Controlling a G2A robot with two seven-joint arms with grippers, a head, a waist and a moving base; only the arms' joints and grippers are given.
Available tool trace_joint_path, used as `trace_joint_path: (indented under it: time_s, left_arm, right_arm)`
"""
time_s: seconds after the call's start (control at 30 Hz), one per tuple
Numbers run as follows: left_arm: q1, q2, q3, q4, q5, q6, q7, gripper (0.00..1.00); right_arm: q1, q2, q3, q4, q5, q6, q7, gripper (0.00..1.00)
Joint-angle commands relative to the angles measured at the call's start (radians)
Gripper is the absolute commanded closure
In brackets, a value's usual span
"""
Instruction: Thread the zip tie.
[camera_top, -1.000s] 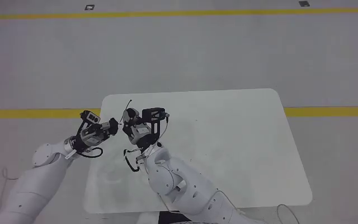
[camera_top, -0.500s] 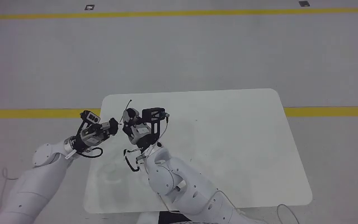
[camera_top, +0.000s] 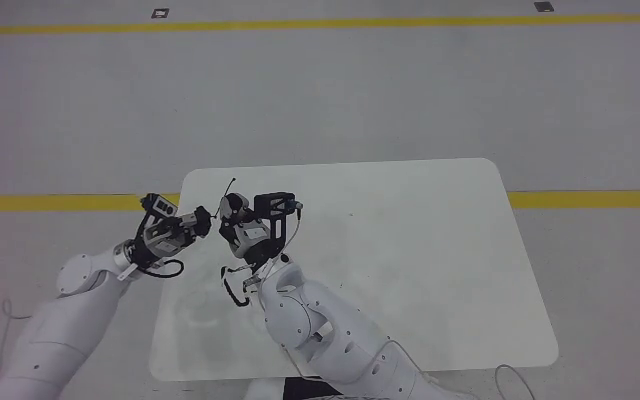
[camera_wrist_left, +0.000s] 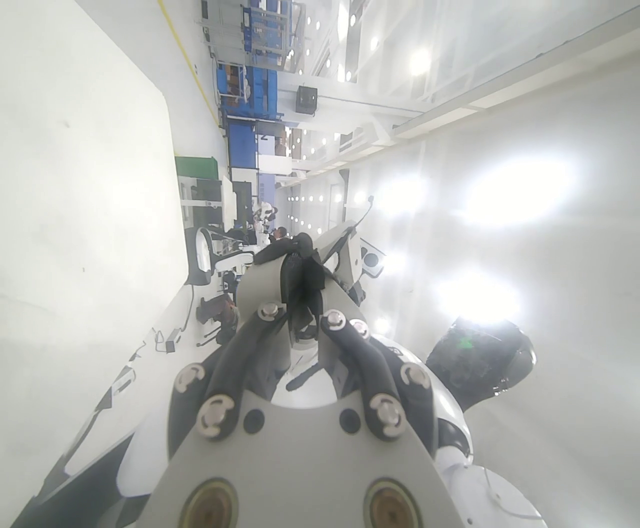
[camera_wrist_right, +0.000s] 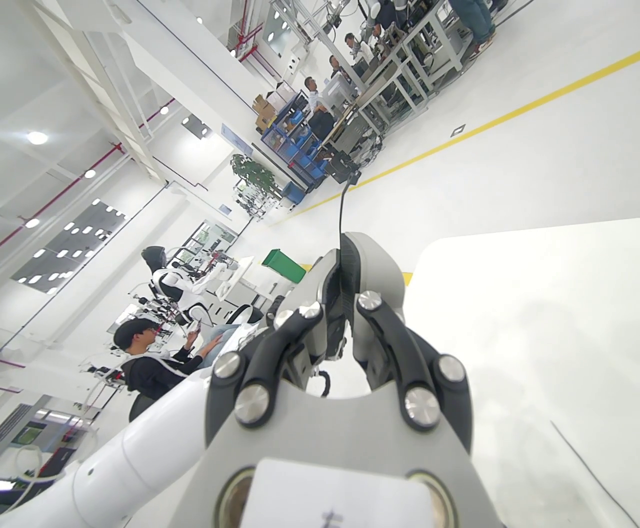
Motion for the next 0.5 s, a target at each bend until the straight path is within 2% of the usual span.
trace_joint_path:
  time_s: [0.0, 0.07, 0.2, 0.33, 0.47]
  left_arm:
    - [0.006, -0.009, -0.044, -0.009, 0.049, 0.0, 0.014, 1.0]
    - [0.019, -0.022, -0.085, -0.021, 0.094, 0.0, 0.021, 1.0]
    - [0.053, -0.059, -0.175, -0.058, 0.197, 0.0, 0.033, 1.0]
    - [0.086, -0.112, -0.255, -0.097, 0.315, 0.0, 0.041, 1.0]
    - [0.106, -0.165, -0.313, -0.113, 0.358, 0.0, 0.02, 1.0]
  right_arm:
    - [0.0, 0.0, 0.0, 0.0, 0.0, 0.0, 0.0, 1.0]
    - [0.0, 0.0, 0.0, 0.0, 0.0, 0.0, 0.0, 1.0]
    - [0.0, 0.0, 0.0, 0.0, 0.0, 0.0, 0.0, 1.0]
    - [0.0, 0.0, 0.0, 0.0, 0.0, 0.0, 0.0, 1.0]
    - [0.0, 0.0, 0.0, 0.0, 0.0, 0.0, 0.0, 1.0]
